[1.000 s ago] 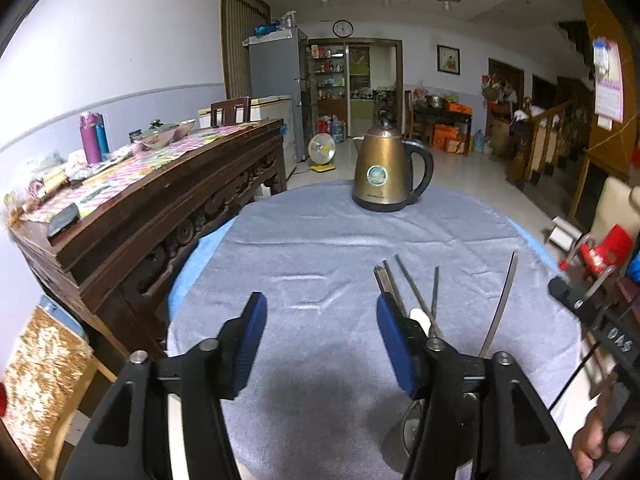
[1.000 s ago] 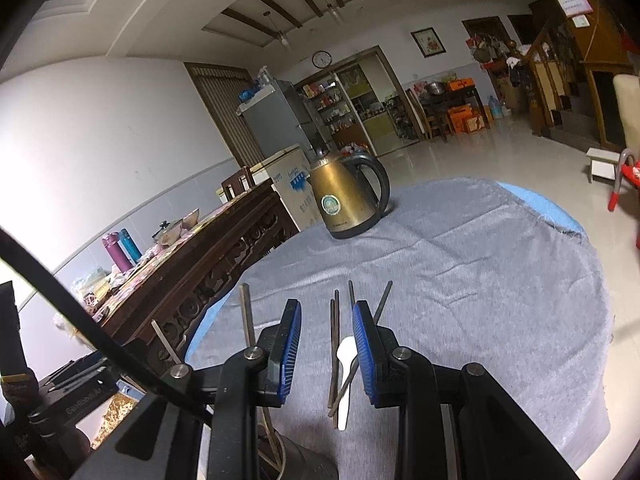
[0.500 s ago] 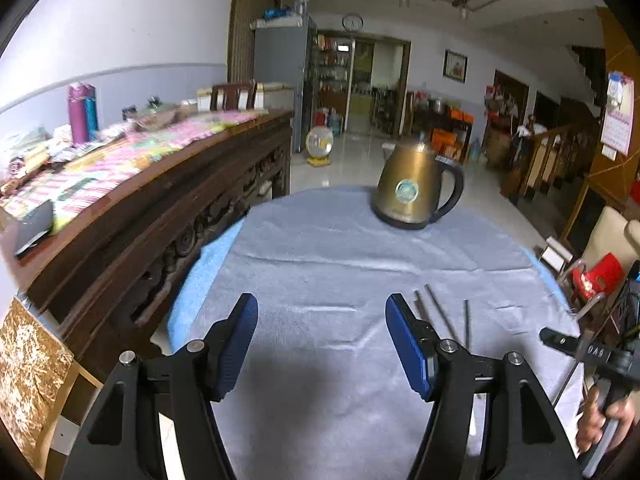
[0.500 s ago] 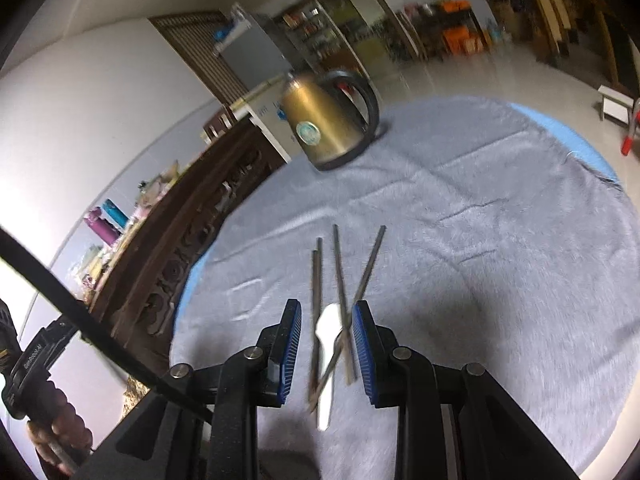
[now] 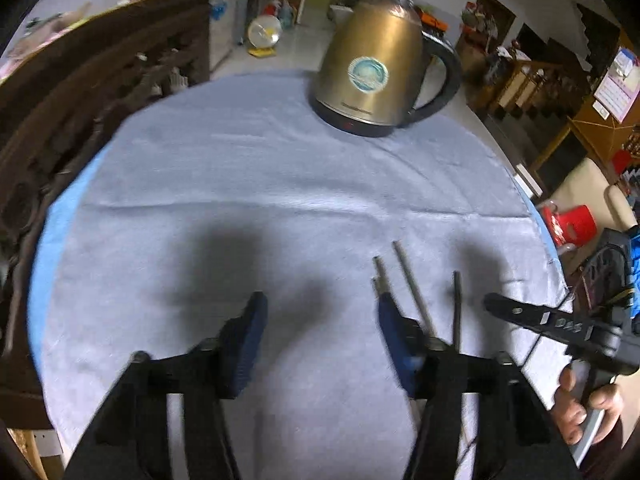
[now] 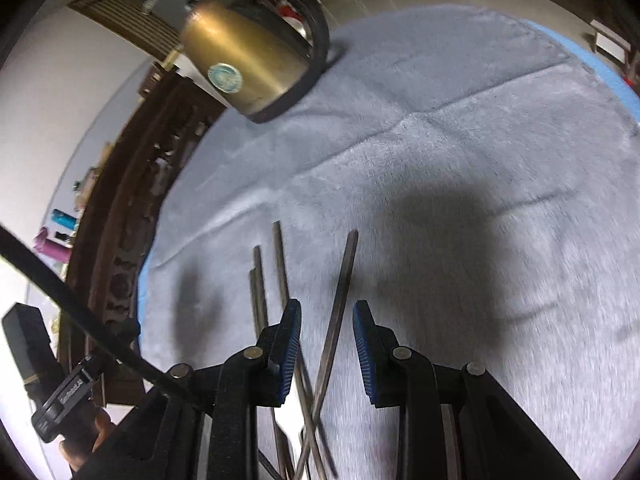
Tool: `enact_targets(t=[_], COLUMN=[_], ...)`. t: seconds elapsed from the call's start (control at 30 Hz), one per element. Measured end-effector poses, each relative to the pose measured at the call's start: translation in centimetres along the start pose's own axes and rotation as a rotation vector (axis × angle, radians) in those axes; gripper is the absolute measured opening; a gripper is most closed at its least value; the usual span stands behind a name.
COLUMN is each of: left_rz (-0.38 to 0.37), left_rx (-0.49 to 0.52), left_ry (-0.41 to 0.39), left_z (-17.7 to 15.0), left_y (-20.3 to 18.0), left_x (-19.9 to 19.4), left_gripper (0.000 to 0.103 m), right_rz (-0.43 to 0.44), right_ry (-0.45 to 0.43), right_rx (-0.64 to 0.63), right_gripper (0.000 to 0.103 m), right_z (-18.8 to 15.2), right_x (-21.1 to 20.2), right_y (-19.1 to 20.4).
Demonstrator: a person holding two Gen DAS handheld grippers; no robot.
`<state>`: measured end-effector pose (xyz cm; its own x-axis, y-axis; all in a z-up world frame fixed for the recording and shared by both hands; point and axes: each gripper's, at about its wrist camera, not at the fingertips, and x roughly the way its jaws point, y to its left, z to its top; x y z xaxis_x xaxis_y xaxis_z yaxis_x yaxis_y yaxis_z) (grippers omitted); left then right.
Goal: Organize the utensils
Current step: 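Grasp a remaining chopstick with the right gripper while the left gripper grasps another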
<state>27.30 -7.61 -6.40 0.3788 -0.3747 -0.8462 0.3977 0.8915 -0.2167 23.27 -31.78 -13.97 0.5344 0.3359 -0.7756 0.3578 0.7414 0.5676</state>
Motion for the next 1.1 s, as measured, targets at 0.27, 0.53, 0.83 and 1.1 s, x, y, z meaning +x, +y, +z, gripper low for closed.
enact_targets(t=[0.27, 0.53, 0.83, 1.1], left_rz=[-0.017, -0.047, -0.032, 0.014], left_rx=[0.002, 0.007, -0.027, -0.033], left_ry=[0.062, 0.156, 0.276, 0.331], left_z=[2.5, 4.6, 4.7, 4.1], left_y=[-1.3, -4.1, -7.8, -8.9], left_x=[2.3, 6.0, 10.9, 12.6], left_gripper=[0.047, 0.047, 0.047, 0.047], right_rz=[-0.192, -0.352, -0.206, -0.149], right_ry=[0.085, 0.063, -0.069, -0.178], right_rx=[0.002, -0.173, -0.116, -0.056], right_gripper=[0.029, 0.009, 0.009, 0.009], right_z=[2.7, 2.6, 3.1, 4.0], right_x=[3.9, 5.4, 0.3, -3.7], right_y=[1.5, 3.7, -1.1, -4.8])
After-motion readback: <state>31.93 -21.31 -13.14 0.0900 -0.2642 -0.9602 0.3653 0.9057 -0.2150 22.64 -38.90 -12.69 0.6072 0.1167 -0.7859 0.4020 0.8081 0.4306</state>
